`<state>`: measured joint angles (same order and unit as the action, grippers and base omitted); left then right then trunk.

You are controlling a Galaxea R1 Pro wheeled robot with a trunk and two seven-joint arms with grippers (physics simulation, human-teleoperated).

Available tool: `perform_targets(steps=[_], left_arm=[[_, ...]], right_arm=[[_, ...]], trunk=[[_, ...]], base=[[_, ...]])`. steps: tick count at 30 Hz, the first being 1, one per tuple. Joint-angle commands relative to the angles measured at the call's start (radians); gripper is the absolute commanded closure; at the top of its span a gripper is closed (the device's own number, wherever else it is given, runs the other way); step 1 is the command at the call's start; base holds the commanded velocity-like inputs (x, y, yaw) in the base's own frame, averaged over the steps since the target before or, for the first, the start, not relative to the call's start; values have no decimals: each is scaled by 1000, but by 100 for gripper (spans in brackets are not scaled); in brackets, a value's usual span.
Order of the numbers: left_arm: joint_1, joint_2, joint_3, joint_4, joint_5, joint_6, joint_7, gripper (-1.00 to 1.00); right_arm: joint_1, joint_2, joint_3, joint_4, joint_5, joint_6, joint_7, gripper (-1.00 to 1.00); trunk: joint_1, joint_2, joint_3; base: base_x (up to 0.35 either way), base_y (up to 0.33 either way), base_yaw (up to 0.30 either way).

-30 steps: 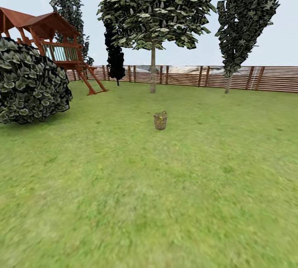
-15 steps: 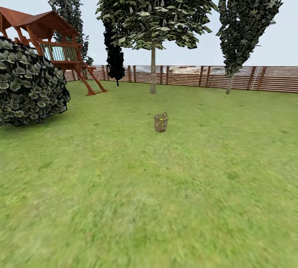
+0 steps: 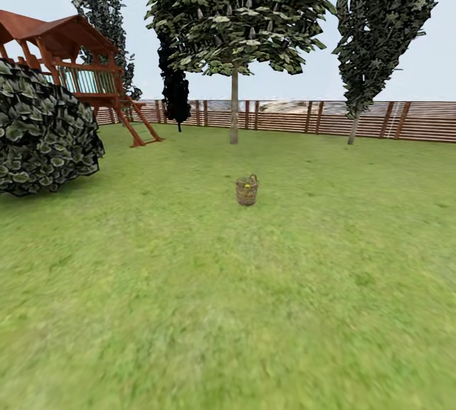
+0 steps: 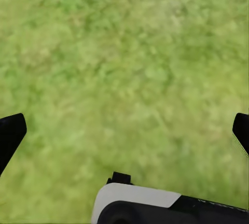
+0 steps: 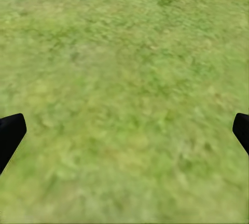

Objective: Take the three Easter eggs out of the wicker basket on the lawn in the garden, then place them on the lawn next to a single tree (choose any tree) so that all three eggs are next to the same tree and none are left in the basket.

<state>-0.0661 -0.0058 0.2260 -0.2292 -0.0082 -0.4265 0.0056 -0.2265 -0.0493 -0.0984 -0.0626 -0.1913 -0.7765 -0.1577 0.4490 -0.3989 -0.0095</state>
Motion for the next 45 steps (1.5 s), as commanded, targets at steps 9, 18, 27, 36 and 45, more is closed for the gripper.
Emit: perform_targets(steps=[9, 18, 27, 36, 45], left_arm=[[0, 0, 3, 1, -1, -3, 1, -100], [-1, 0, 3, 1, -1, -3, 1, -100], [0, 2, 3, 1, 0, -9, 1, -100], [0, 3, 6, 1, 1, -12, 1, -100], [0, 1, 4, 1, 1, -13, 0, -100]], right_arm=[[-1, 0, -7, 1, 4, -3, 1, -100], [-1, 0, -7, 1, 4, -3, 1, -100], [-1, 0, -7, 1, 2, -2, 1, -100], [-1, 1, -7, 1, 1, -2, 0, -100], [-1, 2, -7, 1, 3, -4, 0, -100]], trunk=[[1, -1, -1], [1, -1, -1], [1, -1, -1], [1, -1, -1], [1, -1, -1]], base=[[333, 0, 0], [333, 0, 0], [333, 0, 0], [334, 0, 0], [334, 0, 0]])
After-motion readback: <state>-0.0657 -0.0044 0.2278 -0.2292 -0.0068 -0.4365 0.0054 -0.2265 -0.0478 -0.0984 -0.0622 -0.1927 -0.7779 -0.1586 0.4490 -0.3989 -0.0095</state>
